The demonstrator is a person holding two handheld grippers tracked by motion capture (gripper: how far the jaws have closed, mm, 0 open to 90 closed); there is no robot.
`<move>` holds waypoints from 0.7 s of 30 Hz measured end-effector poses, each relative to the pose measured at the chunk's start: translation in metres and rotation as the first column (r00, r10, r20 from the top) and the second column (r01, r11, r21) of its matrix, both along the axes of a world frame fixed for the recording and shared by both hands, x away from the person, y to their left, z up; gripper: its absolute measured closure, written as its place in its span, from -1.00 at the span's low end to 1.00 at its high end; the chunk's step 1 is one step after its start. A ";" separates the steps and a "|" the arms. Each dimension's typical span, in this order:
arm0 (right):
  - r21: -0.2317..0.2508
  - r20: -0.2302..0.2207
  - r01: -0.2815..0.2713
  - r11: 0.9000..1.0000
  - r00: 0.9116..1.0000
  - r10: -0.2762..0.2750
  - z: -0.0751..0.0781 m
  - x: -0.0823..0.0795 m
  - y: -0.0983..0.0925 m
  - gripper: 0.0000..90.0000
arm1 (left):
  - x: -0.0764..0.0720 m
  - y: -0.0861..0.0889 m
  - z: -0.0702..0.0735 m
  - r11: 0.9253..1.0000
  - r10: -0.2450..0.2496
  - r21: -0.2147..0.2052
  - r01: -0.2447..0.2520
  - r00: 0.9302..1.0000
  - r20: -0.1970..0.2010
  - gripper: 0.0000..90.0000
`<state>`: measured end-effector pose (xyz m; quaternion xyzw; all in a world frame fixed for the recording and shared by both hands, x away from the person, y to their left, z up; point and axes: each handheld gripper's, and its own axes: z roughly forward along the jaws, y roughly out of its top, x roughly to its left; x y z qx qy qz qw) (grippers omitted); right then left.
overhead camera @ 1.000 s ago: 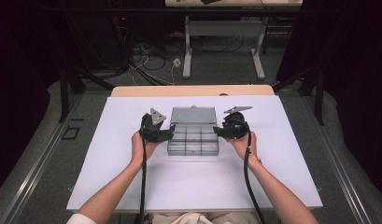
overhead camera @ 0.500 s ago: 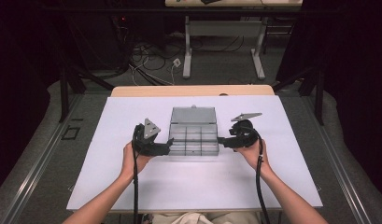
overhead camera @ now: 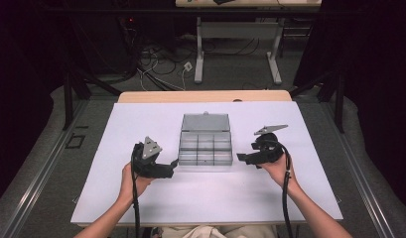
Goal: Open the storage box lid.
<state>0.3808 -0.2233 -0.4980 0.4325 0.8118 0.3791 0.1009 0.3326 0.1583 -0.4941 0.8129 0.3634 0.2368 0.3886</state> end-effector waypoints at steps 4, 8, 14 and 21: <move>-0.013 -0.017 -0.011 1.000 1.000 0.011 -0.001 -0.006 -0.005 -0.59 | -0.009 0.005 -0.004 1.000 -0.002 0.003 0.002 1.000 -0.017 -0.93; -0.024 -0.024 -0.020 1.000 1.000 0.020 -0.001 -0.012 -0.009 -0.65 | -0.016 0.008 -0.007 1.000 -0.008 0.019 0.009 1.000 -0.025 -0.96; -0.022 -0.034 -0.026 0.999 0.999 0.025 -0.003 -0.022 -0.017 -0.73 | -0.019 0.009 -0.012 0.999 -0.015 0.029 0.016 1.000 -0.025 -1.00; -0.006 -0.044 -0.021 1.000 0.999 0.021 -0.011 -0.030 -0.031 -0.84 | -0.020 0.011 -0.015 0.999 -0.033 0.027 0.034 0.999 -0.020 -1.00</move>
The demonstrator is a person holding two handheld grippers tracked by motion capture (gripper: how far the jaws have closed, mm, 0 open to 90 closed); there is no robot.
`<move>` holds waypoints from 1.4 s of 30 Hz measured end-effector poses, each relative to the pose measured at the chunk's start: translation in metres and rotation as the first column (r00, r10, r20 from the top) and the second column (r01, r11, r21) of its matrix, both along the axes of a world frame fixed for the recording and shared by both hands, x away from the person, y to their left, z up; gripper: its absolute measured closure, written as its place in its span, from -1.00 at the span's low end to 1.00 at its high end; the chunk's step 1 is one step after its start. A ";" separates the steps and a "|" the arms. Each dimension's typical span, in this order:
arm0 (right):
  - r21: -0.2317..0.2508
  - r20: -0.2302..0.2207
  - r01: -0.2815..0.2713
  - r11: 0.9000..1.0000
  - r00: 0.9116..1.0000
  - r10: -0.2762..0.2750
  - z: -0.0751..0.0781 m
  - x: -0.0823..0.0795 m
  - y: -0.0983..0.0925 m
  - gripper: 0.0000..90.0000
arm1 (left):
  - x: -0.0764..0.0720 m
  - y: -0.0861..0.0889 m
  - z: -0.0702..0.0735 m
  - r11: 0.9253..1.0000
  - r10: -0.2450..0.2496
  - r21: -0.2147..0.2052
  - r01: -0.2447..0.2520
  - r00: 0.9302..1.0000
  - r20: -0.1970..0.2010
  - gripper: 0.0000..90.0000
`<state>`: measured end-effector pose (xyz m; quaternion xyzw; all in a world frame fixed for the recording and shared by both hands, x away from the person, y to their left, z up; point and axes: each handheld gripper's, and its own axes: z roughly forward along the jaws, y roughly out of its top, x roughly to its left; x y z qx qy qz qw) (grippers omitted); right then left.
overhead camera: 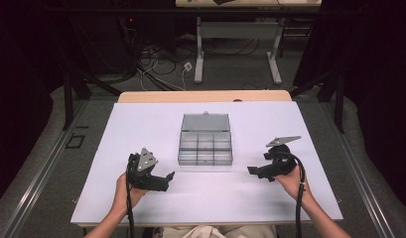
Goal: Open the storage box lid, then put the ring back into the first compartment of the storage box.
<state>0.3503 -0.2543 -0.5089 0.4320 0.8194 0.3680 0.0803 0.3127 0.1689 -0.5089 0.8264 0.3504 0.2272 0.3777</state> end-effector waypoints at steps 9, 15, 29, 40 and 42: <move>-0.031 0.013 -0.035 0.999 0.999 0.036 -0.001 -0.004 -0.004 -0.93 | 0.002 0.003 -0.005 1.000 -0.006 0.001 0.006 1.000 -0.012 -1.00; -0.044 0.008 -0.047 0.998 0.999 0.048 -0.003 -0.005 -0.004 -0.99 | 0.002 0.004 -0.005 1.000 -0.008 0.001 0.008 1.000 -0.002 -1.00; -0.054 0.015 -0.045 0.997 0.999 0.046 0.000 -0.006 -0.007 -1.00 | 0.002 0.006 -0.007 1.000 -0.004 0.000 0.004 1.000 -0.009 -1.00; -0.059 -0.007 -0.038 0.998 0.999 0.038 0.001 -0.005 -0.018 -1.00 | 0.000 0.005 -0.006 1.000 -0.022 0.006 0.022 1.000 0.004 -1.00; -0.060 -0.014 -0.032 0.998 0.999 0.031 0.000 -0.004 -0.021 -1.00 | 0.000 0.004 -0.005 1.000 -0.022 0.010 0.022 1.000 0.003 -1.00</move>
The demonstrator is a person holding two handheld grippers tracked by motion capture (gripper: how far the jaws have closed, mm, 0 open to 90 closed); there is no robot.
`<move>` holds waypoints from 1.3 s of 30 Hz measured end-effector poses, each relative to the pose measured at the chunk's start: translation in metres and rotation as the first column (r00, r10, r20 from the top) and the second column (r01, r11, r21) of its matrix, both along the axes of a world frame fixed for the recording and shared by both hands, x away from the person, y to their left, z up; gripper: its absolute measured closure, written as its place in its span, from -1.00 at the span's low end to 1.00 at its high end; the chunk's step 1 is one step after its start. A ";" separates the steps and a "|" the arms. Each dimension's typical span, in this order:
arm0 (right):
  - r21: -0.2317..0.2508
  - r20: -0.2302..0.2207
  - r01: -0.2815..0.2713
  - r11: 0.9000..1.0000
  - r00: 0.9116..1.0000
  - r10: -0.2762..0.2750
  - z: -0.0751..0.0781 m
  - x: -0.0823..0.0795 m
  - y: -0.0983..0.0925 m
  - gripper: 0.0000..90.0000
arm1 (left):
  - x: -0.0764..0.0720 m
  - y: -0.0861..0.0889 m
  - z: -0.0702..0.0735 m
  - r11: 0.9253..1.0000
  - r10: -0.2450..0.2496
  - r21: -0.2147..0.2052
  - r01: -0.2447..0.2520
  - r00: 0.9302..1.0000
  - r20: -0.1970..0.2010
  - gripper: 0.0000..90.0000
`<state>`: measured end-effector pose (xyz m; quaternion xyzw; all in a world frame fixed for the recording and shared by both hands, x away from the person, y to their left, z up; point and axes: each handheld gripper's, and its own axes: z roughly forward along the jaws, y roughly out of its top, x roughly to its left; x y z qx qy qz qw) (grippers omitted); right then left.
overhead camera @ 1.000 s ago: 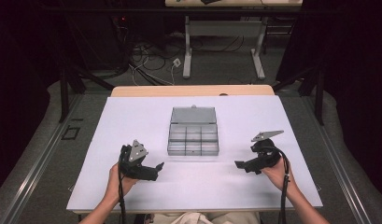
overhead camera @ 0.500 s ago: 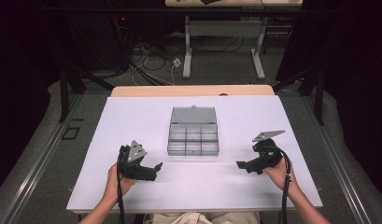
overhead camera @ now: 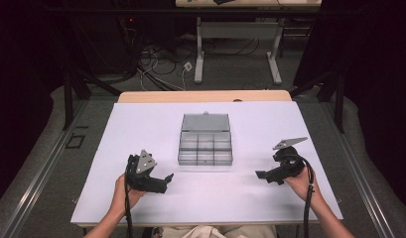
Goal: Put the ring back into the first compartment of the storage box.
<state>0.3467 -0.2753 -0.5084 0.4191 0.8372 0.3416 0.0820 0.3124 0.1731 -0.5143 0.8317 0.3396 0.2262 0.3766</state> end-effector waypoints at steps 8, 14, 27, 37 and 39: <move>-0.003 -0.043 0.038 0.999 0.998 -0.038 -0.002 0.003 -0.014 -1.00 | 0.000 -0.002 0.000 1.000 -0.010 0.007 0.010 1.000 0.010 -1.00; -0.023 -0.081 0.060 0.998 0.995 -0.062 -0.008 0.008 -0.022 -1.00 | 0.000 -0.002 -0.001 1.000 -0.015 0.003 0.015 1.000 0.003 -1.00; -0.084 -0.114 0.101 0.991 0.987 -0.110 -0.016 0.011 -0.023 -0.84 | 0.000 -0.003 -0.002 1.000 -0.018 0.012 0.018 1.000 0.001 -1.00; -0.117 -0.118 0.108 0.987 0.986 -0.122 -0.018 0.009 -0.016 -0.27 | 0.000 -0.003 -0.002 1.000 -0.022 0.016 0.022 1.000 0.003 -1.00; -0.120 -0.122 0.103 0.987 0.985 -0.118 -0.020 0.009 -0.016 -0.20 | 0.000 -0.003 -0.002 1.000 -0.023 0.018 0.023 1.000 0.006 -1.00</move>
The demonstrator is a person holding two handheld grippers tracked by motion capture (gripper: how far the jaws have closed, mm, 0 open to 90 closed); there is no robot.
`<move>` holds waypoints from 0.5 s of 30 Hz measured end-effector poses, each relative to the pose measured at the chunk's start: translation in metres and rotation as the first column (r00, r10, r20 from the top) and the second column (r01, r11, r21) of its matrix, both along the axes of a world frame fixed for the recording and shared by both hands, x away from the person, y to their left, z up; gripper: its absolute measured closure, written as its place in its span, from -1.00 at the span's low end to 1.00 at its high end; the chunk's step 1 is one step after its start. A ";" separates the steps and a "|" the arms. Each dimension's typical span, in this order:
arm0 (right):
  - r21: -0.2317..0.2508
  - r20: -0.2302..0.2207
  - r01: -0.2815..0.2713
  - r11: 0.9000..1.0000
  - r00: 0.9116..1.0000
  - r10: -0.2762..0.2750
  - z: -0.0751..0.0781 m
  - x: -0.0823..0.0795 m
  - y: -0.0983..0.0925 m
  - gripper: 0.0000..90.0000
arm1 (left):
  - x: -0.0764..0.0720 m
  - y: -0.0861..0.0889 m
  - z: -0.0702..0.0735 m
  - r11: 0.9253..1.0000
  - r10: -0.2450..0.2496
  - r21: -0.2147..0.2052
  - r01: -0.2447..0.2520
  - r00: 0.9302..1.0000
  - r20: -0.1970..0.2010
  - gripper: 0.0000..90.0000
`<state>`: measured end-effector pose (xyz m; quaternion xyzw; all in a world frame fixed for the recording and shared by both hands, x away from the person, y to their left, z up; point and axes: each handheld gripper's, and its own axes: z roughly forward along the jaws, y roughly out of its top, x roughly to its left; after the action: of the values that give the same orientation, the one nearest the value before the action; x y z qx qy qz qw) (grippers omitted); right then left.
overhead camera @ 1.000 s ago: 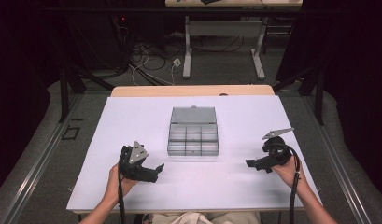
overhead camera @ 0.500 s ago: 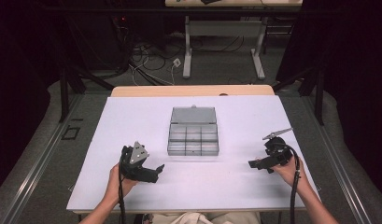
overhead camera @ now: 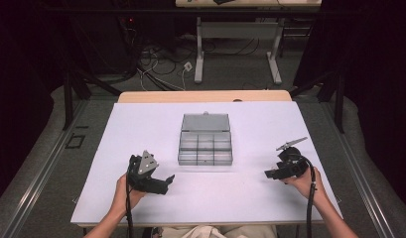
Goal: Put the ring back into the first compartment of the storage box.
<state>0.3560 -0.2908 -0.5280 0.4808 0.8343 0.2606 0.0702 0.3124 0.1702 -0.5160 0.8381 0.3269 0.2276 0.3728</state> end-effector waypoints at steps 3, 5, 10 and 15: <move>-0.028 -0.005 0.005 1.000 1.000 -0.005 0.000 0.000 0.001 -0.07 | 0.000 0.000 0.000 1.000 -0.001 0.003 0.001 1.000 0.002 -1.00; -0.026 0.007 0.006 1.000 1.000 -0.006 -0.002 0.000 0.001 0.00 | 0.000 0.000 0.000 1.000 -0.002 0.000 0.002 1.000 0.000 -1.00; -0.041 -0.005 0.019 0.999 1.000 -0.019 -0.001 0.000 0.003 0.13 | 0.000 0.001 0.000 1.000 -0.006 -0.009 0.006 1.000 -0.002 -1.00; -0.064 -0.001 0.027 0.998 1.000 -0.027 -0.004 0.000 0.003 0.24 | 0.000 0.001 0.000 1.000 -0.008 -0.009 0.007 1.000 -0.003 -1.00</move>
<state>0.3559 -0.2880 -0.5315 0.4899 0.8355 0.2327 0.0884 0.3128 0.1711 -0.5163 0.8380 0.3252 0.2236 0.3768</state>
